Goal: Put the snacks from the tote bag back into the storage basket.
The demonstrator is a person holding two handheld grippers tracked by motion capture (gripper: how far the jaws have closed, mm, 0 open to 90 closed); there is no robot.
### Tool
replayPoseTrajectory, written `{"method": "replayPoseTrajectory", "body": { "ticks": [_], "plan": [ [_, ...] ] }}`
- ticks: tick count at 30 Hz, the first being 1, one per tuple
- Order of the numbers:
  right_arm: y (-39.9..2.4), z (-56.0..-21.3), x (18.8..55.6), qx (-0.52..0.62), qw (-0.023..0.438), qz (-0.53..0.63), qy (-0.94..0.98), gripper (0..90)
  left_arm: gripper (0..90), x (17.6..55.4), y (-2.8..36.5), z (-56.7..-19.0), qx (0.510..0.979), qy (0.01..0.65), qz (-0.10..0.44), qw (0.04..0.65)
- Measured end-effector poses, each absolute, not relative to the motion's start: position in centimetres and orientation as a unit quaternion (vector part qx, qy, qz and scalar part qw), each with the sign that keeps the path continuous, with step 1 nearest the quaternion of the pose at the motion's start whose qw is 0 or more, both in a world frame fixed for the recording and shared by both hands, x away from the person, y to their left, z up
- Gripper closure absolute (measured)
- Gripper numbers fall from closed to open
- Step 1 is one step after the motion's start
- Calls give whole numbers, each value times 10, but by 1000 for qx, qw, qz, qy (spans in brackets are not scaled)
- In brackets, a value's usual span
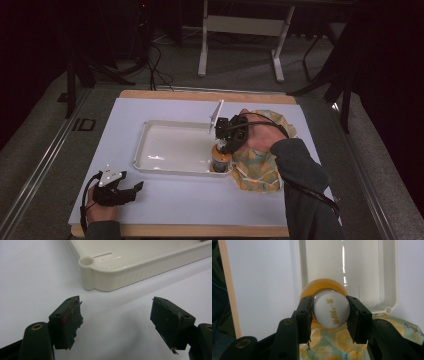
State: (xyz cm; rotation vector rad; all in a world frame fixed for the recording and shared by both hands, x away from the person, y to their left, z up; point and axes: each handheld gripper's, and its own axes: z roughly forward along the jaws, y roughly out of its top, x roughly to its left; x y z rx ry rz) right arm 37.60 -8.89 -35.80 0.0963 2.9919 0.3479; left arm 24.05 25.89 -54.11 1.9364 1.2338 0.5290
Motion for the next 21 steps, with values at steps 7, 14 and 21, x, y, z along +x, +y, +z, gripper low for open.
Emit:
{"method": "replayPoseTrajectory", "body": {
  "ticks": [7,14,21],
  "plan": [
    [-86,-357,375,29,66,98,993,588,250,241,259,-541,759,484,207,383],
    [-85,-357,375,31,67,95,993,586,251,241,259,-541,760,483,207,382],
    [-86,-357,377,32,74,101,992,558,250,241,258,-541,761,484,206,381]
  ]
}}
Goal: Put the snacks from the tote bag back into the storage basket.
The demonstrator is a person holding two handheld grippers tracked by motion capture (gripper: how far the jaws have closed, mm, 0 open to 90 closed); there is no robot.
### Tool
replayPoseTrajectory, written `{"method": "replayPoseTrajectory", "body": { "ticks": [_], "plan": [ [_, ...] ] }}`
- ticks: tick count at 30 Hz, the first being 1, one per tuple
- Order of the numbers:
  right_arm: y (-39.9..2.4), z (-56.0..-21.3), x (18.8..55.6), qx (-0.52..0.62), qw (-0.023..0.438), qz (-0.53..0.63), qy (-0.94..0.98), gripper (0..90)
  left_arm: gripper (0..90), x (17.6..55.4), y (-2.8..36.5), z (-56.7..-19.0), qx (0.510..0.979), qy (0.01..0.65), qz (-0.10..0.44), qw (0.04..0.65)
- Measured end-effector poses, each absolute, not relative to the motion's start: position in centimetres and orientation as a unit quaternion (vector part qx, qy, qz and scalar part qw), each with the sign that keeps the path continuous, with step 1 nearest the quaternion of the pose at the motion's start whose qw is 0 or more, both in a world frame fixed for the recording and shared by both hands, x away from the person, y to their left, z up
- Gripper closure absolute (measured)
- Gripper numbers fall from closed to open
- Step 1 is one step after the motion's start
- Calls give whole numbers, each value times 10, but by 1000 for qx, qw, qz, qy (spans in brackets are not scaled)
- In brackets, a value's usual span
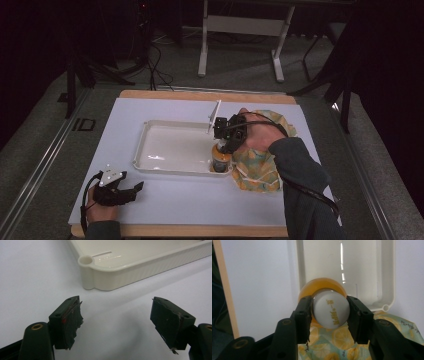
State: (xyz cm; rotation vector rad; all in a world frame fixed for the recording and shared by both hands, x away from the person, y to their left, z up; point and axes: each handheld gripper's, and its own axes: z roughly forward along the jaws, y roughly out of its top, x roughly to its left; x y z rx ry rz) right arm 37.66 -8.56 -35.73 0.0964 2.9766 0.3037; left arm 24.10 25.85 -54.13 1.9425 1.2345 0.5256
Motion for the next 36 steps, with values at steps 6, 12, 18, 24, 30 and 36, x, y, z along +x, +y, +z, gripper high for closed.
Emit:
{"method": "replayPoseTrajectory", "body": {
  "ticks": [6,12,18,24,30,36],
  "plan": [
    [-87,-356,378,44,70,119,990,477,250,241,258,-541,761,484,206,380],
    [-87,-357,379,59,76,136,986,408,250,241,258,-541,762,483,205,380],
    [-88,-355,379,64,80,151,983,375,250,241,258,-541,761,483,205,380],
    [-85,-352,376,64,84,170,980,363,250,241,258,-541,762,483,205,379],
    [-84,-350,376,64,93,195,974,366,250,242,258,-541,763,484,202,378],
    [-87,-343,377,80,110,219,966,366,250,242,258,-541,764,484,202,377]
  ]
}}
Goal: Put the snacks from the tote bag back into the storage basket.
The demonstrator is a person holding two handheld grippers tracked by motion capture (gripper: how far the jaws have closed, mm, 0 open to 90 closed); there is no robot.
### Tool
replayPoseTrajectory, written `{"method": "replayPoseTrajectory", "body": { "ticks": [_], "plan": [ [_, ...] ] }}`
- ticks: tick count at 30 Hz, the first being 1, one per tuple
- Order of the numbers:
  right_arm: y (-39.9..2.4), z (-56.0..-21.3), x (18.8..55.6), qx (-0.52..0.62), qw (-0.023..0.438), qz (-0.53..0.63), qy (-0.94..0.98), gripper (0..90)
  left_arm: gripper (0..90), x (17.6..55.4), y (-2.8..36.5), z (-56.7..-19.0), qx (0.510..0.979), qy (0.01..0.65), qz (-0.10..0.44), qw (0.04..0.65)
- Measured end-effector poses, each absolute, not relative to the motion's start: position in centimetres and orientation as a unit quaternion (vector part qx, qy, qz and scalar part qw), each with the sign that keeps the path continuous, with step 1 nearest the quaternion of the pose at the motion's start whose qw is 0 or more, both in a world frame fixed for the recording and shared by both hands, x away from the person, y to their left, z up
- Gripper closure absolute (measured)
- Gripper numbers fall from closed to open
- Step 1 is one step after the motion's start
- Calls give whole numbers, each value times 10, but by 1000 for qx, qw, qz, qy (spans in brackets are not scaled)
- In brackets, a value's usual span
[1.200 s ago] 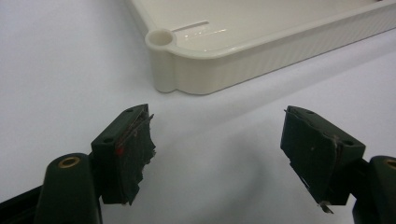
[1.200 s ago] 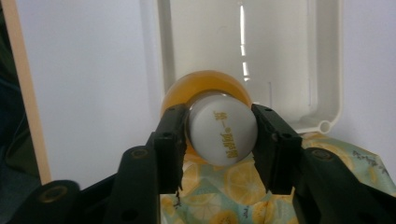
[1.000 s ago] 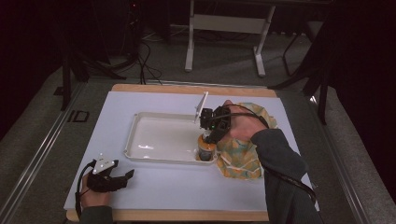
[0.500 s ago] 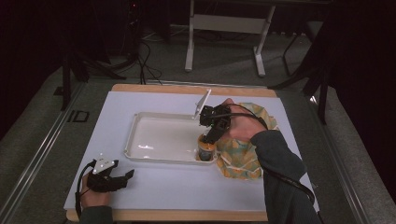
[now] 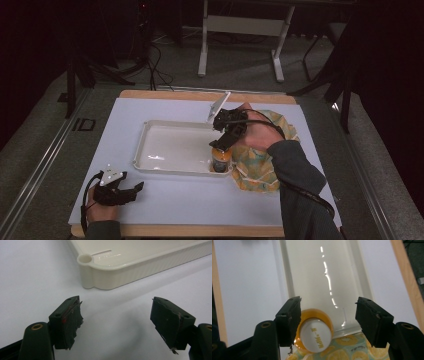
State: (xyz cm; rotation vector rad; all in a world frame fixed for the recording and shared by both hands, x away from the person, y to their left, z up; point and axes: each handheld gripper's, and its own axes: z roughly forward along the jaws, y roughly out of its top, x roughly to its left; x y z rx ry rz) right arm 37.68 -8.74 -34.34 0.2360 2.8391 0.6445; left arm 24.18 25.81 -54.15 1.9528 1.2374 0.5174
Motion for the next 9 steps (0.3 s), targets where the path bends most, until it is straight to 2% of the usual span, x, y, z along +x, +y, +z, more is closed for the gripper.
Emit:
{"method": "replayPoseTrajectory", "body": {
  "ticks": [9],
  "plan": [
    [-105,-336,381,117,136,256,950,360,235,244,258,-542,764,490,199,369]
  ]
}}
